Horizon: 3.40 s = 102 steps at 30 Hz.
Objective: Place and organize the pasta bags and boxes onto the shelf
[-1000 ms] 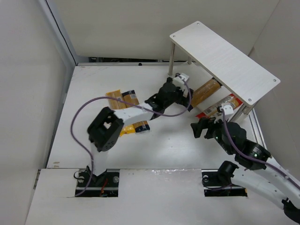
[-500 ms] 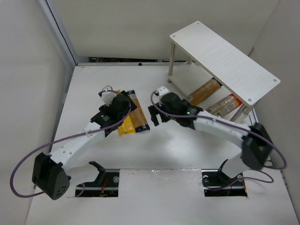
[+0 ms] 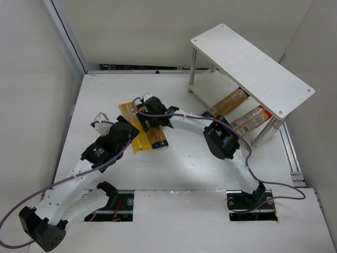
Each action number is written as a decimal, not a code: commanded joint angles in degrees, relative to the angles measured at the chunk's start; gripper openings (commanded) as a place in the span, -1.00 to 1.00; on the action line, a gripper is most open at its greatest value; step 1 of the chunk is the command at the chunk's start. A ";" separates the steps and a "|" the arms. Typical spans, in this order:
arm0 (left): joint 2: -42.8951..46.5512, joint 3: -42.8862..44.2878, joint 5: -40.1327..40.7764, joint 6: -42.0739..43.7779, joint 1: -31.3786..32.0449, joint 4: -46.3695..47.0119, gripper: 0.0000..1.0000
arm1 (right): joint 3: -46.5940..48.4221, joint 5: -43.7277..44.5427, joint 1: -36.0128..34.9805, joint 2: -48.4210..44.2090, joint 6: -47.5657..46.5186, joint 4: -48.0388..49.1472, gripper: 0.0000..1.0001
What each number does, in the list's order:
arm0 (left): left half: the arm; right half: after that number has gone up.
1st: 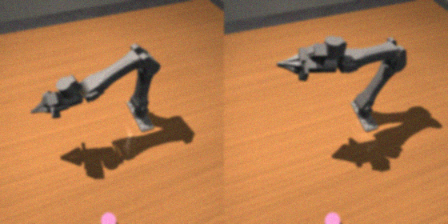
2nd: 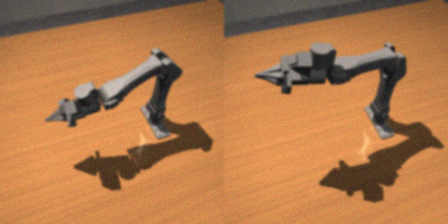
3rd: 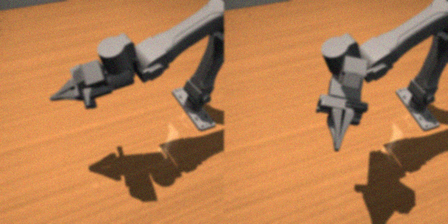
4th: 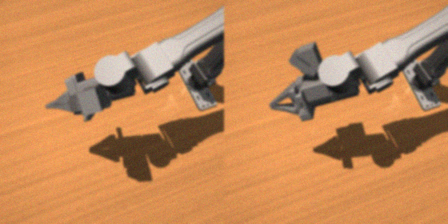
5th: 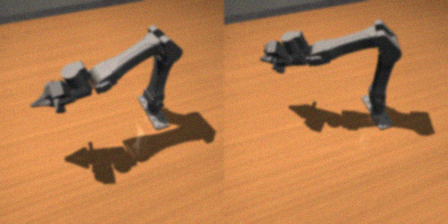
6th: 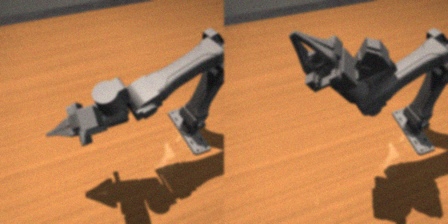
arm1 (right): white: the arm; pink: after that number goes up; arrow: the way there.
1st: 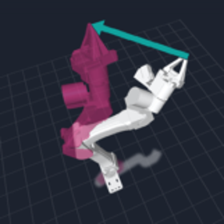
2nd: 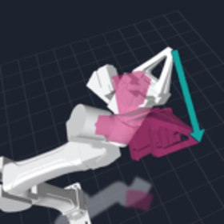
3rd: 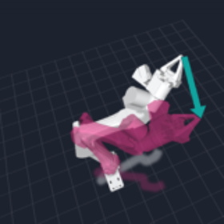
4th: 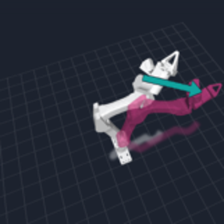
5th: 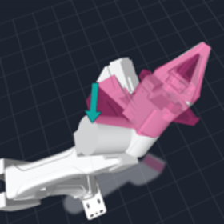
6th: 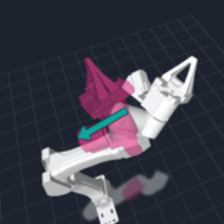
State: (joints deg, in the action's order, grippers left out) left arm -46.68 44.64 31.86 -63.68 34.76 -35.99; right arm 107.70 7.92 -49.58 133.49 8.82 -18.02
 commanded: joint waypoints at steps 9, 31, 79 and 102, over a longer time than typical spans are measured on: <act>1.86 -1.75 2.51 -0.66 -0.05 0.39 1.00 | -2.05 3.42 -0.43 0.72 4.01 -4.74 0.25; -5.88 -2.89 1.02 -1.19 -0.05 7.06 1.00 | -2.08 40.30 1.33 -46.82 -0.83 1.26 -1.00; -41.99 16.87 -3.46 14.72 -10.86 10.40 1.00 | -8.29 18.27 14.90 -63.27 -22.33 -12.02 0.99; -53.16 13.71 -13.41 25.45 -17.54 30.12 1.00 | -52.07 11.32 -0.87 -75.66 -9.43 -4.74 0.99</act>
State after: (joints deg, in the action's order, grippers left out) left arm -99.02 57.34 19.18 -40.23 17.26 -7.70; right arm 56.49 20.27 -50.59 58.67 -1.89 -25.96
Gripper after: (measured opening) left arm 0.997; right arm 0.994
